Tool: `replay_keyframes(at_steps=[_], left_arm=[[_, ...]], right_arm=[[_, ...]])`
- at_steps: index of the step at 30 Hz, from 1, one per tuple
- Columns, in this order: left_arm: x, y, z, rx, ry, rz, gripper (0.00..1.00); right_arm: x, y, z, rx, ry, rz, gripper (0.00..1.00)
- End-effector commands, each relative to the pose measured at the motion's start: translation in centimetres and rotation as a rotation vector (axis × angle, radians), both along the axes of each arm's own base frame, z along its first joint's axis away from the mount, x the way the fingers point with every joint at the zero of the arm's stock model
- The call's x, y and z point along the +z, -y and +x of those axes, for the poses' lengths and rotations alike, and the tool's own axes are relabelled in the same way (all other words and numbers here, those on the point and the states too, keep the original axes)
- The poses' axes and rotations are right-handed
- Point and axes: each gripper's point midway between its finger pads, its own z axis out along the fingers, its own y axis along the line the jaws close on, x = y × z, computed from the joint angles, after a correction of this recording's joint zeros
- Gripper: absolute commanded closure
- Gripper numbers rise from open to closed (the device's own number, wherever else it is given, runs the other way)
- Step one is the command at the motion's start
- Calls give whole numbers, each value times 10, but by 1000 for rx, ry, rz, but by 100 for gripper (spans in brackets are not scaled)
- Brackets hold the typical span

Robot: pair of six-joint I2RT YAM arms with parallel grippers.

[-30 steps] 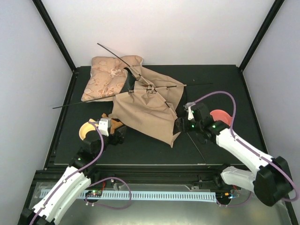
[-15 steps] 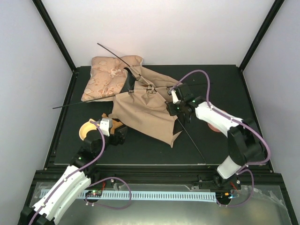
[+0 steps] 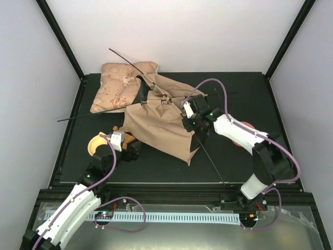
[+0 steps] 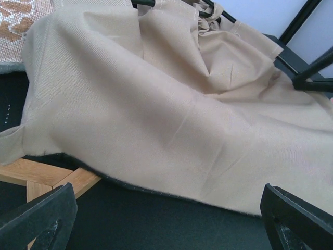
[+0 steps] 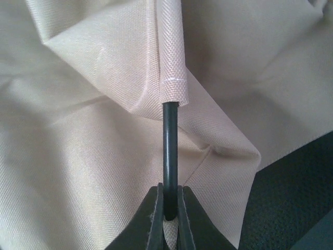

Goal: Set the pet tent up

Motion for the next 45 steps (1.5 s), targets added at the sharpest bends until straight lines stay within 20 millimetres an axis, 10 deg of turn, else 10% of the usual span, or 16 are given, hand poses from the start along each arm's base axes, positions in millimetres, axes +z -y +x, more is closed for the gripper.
replay_keyframes(at_steps=[1,9,17,26,32,38,45], left_arm=[[17,5,-2,-35,57,-20,1],[39,6,-12,-60,147,-66,1],[116,25,-39,-196,220,-321,1],[191,37,-62,-327,232,-336,1],[206,38,-58,-323,263,-360,1],[174,25,-35,-155,101,-465,1],[184,47,-41,-307,153,-580,1]], right_arm=[[50,-26,-28,132,187,32,99],[113,-22,-54,95,436,147,99],[200,10,-66,-6,725,323,99],[257,71,-84,-245,1043,527,99],[264,139,-72,-730,1109,678,99],[277,111,-51,-711,1122,764,99],[270,51,-35,-452,1069,729,98]])
